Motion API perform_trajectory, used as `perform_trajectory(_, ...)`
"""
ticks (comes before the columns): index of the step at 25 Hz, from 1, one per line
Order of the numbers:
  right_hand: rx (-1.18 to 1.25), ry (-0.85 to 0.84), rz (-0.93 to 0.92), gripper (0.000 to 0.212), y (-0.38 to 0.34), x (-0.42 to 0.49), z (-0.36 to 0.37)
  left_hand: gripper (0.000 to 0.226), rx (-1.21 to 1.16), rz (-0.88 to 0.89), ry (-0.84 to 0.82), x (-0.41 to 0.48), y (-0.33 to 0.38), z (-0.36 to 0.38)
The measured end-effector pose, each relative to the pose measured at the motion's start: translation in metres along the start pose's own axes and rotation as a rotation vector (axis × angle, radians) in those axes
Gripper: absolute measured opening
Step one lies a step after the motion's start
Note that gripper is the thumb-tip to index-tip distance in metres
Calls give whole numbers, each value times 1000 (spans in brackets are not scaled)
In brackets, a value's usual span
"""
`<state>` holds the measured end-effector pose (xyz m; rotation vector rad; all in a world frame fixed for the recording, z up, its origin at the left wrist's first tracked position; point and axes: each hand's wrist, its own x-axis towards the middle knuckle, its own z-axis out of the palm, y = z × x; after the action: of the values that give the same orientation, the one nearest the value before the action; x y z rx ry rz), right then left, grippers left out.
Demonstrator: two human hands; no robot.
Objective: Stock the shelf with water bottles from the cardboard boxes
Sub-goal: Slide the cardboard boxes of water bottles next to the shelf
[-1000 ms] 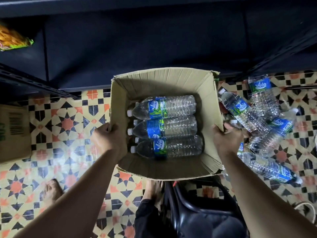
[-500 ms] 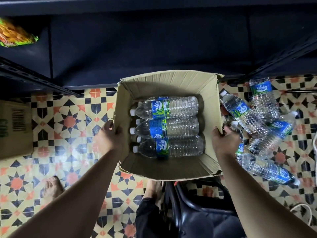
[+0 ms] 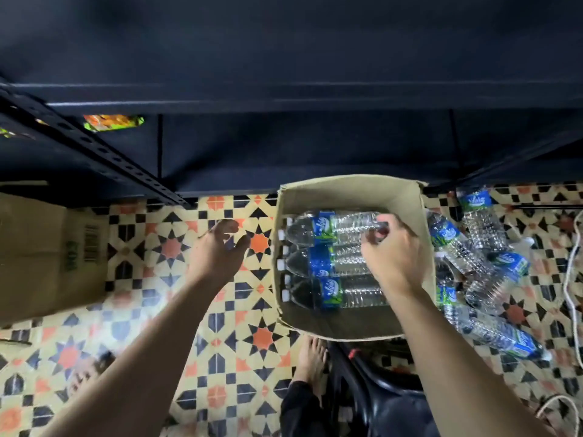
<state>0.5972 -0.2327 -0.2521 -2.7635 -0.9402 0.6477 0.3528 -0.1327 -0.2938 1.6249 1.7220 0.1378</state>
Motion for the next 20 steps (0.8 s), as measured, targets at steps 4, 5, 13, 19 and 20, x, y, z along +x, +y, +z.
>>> perform_trajectory(4,117,-219,-183,32,-110,-51,4,33,44,72,-64,3,-35,-106)
perform_trajectory(5,150,-275,-203,33,-137,-68,8,34,48,88,-62,5,-50,-134)
perform_trajectory(13,162,-395,-270,37,-342,-199,82,40,29,34,-31,32,-208,-342)
perform_trajectory(19,119,-464,-334,41,-453,-239,161,42,50,-99,27,58,-308,-417)
perform_trajectory(20,87,-478,-345,41,-466,-242,174,41,62,-118,33,63,-322,-423)
